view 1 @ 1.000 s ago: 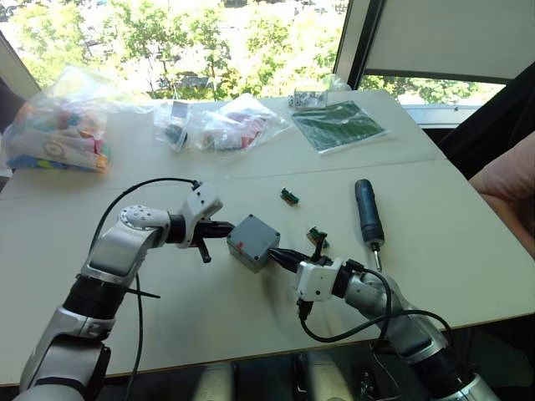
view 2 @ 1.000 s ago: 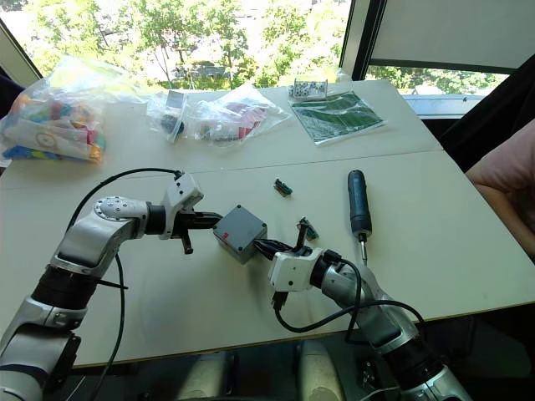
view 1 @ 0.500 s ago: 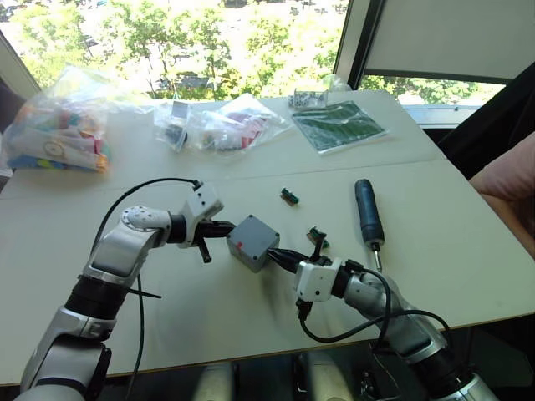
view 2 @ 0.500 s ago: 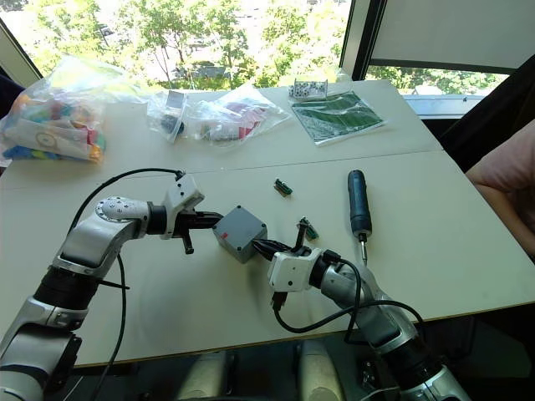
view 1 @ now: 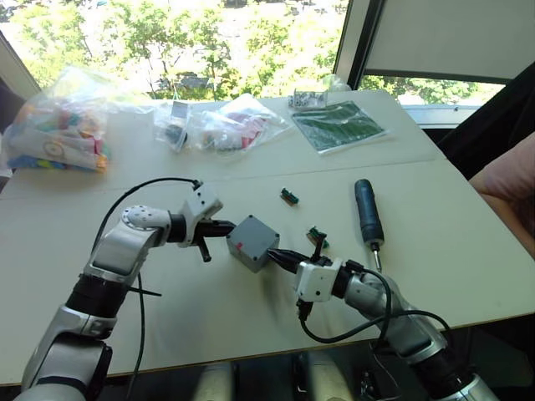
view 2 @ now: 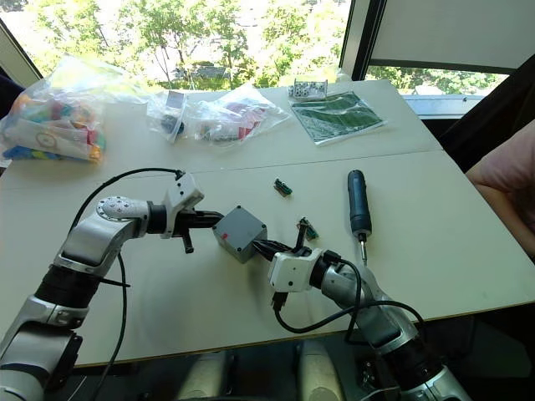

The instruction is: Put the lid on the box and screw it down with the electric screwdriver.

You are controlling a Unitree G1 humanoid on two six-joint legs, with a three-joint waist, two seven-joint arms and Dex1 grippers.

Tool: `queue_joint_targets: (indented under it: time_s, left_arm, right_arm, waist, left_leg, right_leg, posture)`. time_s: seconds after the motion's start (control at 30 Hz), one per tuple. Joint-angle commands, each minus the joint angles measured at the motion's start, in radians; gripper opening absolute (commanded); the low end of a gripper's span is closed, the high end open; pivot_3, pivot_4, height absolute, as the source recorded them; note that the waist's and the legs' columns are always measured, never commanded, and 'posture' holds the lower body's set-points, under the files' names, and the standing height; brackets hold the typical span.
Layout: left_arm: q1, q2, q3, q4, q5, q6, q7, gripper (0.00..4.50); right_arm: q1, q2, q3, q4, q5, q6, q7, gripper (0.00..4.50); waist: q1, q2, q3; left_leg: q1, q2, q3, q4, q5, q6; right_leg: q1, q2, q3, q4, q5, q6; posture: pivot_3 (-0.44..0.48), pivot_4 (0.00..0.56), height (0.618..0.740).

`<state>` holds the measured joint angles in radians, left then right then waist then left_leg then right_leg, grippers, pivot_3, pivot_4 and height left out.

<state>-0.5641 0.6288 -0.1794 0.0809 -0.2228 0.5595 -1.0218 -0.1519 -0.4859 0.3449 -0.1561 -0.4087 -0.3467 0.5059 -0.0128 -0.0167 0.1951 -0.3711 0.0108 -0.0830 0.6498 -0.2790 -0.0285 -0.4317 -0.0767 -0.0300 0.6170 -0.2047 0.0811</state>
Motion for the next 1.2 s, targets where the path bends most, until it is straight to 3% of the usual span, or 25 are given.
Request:
queue_joint_targets:
  time_s: [0.03,0.23,0.4,0.83,1.2]
  left_arm:
    - [-0.035,0.015,0.03,0.036,0.015,-0.047,0.004,0.0]
    - [-0.023,0.01,0.013,0.067,0.036,-0.092,-0.001,0.0]
    - [0.029,-0.011,-0.027,0.032,0.049,-0.099,-0.008,0.0]
    - [0.168,-0.015,-0.001,-0.258,-0.029,0.064,0.027,0.0]
    - [0.169,-0.038,0.011,-0.253,-0.024,0.069,0.078,0.0]
  right_arm:
    - [0.016,-0.007,-0.039,-0.052,0.031,0.01,-0.008,0.05]
    - [0.034,-0.022,-0.039,-0.043,0.041,0.02,0.012,0.05]
    - [-0.033,0.021,-0.003,0.018,0.062,0.087,0.058,0.05]
    - [-0.113,0.038,-0.038,0.021,0.165,0.195,0.14,0.05]
    - [-0.078,0.022,-0.028,-0.003,0.171,0.218,0.182,0.05]
  waist:
    - [0.0,0.0,0.0]
    - [-0.001,0.0,0.0]
    - [-0.005,0.0,0.0]
    - [0.0,0.0,0.0]
    - [-0.001,0.0,0.0]
  left_leg:
    - [0.0,0.0,0.0,0.0,0.0,0.0]
    - [0.0,0.0,0.0,0.0,0.0,0.0]
    - [0.001,0.0,0.001,0.0,0.0,0.0]
    - [0.001,0.0,0.0,0.0,0.0,0.0]
    - [0.001,0.0,0.0,0.0,0.0,0.0]
  right_leg:
    - [0.0,0.0,0.0,0.0,0.0,0.0]
    - [0.0,0.0,0.0,0.0,0.004,-0.007]
    - [0.001,0.0,0.0,0.0,0.004,-0.006]
    - [0.001,0.001,0.0,0.0,0.005,-0.007]
    - [0.001,0.001,0.0,0.0,0.004,-0.006]
  posture:
    - [0.0,0.15,0.74]
    - [0.0,0.15,0.74]
    - [0.0,0.15,0.74]
    - [0.0,0.15,0.74]
    - [0.0,0.15,0.74]
